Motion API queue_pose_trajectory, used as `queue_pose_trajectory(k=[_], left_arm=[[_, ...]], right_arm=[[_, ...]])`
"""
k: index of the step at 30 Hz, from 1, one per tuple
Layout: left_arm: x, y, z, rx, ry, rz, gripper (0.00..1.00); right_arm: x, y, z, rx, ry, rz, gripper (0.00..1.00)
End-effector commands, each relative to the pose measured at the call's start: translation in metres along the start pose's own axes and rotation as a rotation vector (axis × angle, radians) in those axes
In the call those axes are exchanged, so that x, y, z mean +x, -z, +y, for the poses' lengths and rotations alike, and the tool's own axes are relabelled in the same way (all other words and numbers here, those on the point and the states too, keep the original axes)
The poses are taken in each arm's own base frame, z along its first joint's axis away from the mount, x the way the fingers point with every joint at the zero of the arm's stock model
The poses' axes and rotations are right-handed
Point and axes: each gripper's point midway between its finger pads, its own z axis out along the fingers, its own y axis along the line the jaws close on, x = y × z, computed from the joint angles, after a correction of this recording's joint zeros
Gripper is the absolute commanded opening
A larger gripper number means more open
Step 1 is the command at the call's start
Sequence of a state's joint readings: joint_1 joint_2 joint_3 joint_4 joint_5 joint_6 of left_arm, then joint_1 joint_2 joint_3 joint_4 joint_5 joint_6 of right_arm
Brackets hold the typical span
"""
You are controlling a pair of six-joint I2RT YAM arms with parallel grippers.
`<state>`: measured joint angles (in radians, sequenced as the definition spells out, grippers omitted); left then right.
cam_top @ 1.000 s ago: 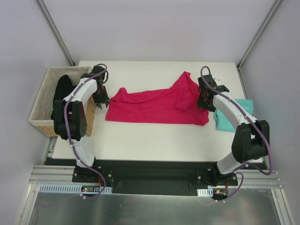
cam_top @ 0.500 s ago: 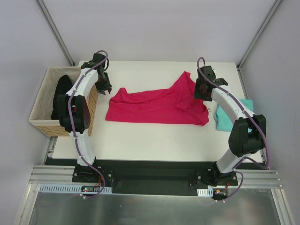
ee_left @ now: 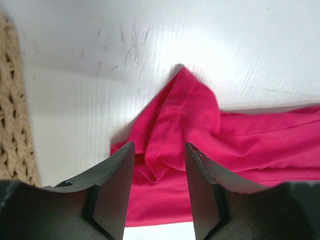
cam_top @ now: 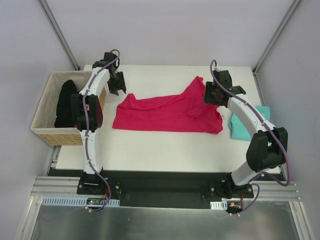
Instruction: Fold and stack the t-shirts
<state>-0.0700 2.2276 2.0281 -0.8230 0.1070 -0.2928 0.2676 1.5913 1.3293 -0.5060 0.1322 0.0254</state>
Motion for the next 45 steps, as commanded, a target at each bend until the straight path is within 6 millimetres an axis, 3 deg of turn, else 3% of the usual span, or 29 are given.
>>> queue_pose_trajectory(k=[1,5,8,9,10,12,20,24,33,42,45], left_arm=[[-0.008,-0.001,-0.011,0.076,-0.019,0.013,0.44],[0.009,-0.004,-0.011,0.088,-0.007,0.066,0.37],[0.028,-0.001,-0.006,0.068,-0.011,0.098,0.31],[0.03,0.005,-0.006,0.064,-0.019,0.09,0.3],[0.039,0.002,-0.002,0.051,-0.019,0.109,0.27],[0.038,0.014,-0.003,0.051,-0.018,0.077,0.24],[0.048,0.053,-0.011,0.06,-0.056,-0.002,0.23],[0.059,0.062,-0.013,0.064,-0.07,-0.003,0.23],[0.109,0.045,-0.02,0.046,-0.11,0.077,0.22],[0.116,0.032,-0.029,0.058,-0.117,0.09,0.21],[0.115,0.026,-0.028,0.053,-0.119,0.095,0.16]], right_arm=[[-0.014,0.017,0.007,-0.05,0.012,-0.061,0.5],[-0.008,0.016,0.008,-0.057,0.005,-0.036,0.5],[0.006,0.008,0.01,-0.054,-0.003,0.01,0.32],[0.01,0.006,0.011,-0.056,-0.01,0.022,0.19],[0.018,0.001,0.013,-0.053,-0.015,0.042,0.14],[0.025,-0.003,0.016,-0.064,-0.05,0.065,0.01],[0.042,-0.023,0.045,-0.146,-0.056,0.139,0.01],[0.054,-0.033,0.055,-0.159,-0.033,0.197,0.01],[0.072,-0.05,0.075,-0.208,-0.024,0.252,0.01],[0.076,-0.054,0.076,-0.218,-0.022,0.26,0.01],[0.078,-0.057,0.079,-0.232,-0.027,0.274,0.01]])
